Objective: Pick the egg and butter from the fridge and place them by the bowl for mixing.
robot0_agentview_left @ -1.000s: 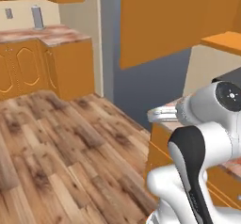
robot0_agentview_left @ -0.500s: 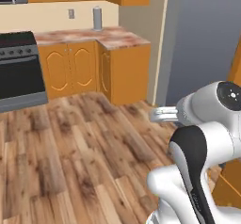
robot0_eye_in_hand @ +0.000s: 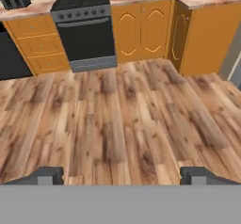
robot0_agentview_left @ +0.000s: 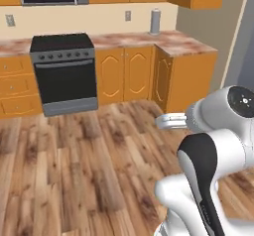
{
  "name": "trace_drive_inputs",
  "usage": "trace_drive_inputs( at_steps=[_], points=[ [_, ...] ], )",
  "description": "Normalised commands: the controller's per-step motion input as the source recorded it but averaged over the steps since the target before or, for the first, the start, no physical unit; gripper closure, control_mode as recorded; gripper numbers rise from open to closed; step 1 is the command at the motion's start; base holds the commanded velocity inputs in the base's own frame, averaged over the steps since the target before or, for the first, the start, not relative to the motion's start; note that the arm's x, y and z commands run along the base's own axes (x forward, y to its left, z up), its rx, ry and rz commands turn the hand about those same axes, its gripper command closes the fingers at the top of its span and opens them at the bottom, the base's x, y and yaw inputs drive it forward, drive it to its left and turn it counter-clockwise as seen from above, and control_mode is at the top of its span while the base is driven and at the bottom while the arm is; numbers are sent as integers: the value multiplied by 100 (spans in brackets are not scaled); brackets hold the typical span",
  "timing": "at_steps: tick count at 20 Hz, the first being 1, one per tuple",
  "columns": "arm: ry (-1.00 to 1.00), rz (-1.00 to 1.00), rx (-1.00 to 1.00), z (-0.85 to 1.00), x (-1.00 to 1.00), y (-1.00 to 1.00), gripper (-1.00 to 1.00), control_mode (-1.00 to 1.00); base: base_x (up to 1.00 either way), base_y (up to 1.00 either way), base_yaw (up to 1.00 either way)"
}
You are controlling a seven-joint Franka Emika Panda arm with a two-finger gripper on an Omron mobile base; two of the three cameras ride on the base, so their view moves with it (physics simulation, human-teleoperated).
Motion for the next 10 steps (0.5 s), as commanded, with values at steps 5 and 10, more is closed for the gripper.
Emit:
trace_drive_inputs(
  at_steps=[5, 10],
  points=[
    [0, 0, 0, 0, 0, 0, -100, 100, 95, 100, 33],
    [0, 0, 0, 0, 0, 0, -100, 100, 85, 74, 47]
  ],
)
